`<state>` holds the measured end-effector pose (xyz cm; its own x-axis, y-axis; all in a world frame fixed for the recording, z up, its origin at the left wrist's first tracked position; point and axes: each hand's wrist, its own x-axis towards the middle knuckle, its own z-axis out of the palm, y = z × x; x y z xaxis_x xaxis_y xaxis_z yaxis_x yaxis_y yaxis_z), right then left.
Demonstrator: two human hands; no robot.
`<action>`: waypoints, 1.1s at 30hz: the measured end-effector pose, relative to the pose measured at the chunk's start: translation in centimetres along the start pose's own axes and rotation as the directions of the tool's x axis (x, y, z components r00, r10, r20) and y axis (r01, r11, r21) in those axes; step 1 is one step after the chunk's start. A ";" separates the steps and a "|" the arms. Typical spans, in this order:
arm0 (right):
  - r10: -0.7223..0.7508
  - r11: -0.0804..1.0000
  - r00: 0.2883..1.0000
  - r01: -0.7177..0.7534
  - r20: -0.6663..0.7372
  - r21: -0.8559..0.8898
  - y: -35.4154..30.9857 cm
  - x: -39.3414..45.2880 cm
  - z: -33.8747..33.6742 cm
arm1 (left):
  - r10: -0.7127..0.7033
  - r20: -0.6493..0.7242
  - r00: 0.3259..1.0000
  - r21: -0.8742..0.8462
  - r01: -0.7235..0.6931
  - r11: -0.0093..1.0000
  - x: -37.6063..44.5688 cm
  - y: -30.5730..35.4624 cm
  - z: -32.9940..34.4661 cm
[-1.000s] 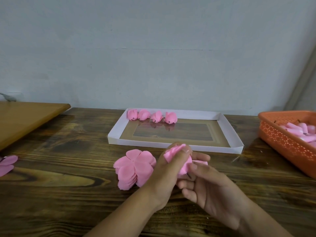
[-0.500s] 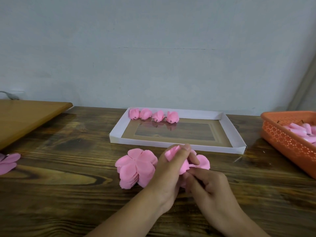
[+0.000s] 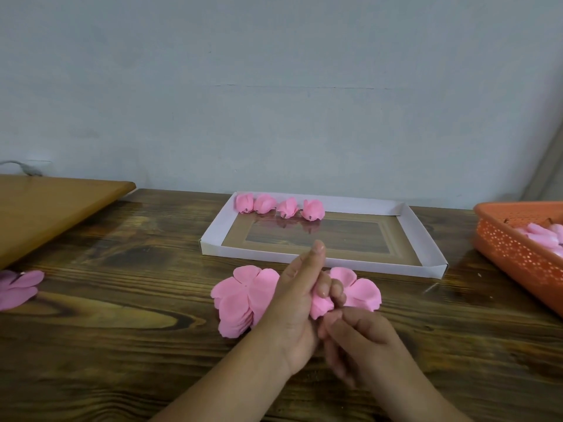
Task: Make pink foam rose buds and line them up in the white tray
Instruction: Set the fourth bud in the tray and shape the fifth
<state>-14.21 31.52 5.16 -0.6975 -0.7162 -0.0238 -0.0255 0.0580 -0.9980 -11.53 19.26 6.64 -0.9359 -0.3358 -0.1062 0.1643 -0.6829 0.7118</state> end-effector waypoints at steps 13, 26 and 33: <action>-0.528 0.446 0.846 0.352 0.076 -0.823 0.5 -0.2 -0.9 | 0.068 -0.077 0.995 0.039 -0.065 0.997 0.6 -1.5 -0.3; 0.197 0.816 0.947 -0.302 0.253 0.494 -1.1 0.0 0.0 | 0.009 0.094 0.996 -0.103 0.001 0.995 -0.3 -0.2 -0.2; 0.071 0.966 0.996 -0.082 0.054 0.246 -0.2 -0.2 0.4 | 0.032 -0.037 0.999 -0.089 -0.035 0.995 0.1 0.0 0.1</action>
<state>-13.79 31.37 5.37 -0.6583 -0.7465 -0.0972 0.2088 -0.0570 -0.9763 -11.63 19.29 6.73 -0.9179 -0.3815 -0.1090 0.2245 -0.7258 0.6502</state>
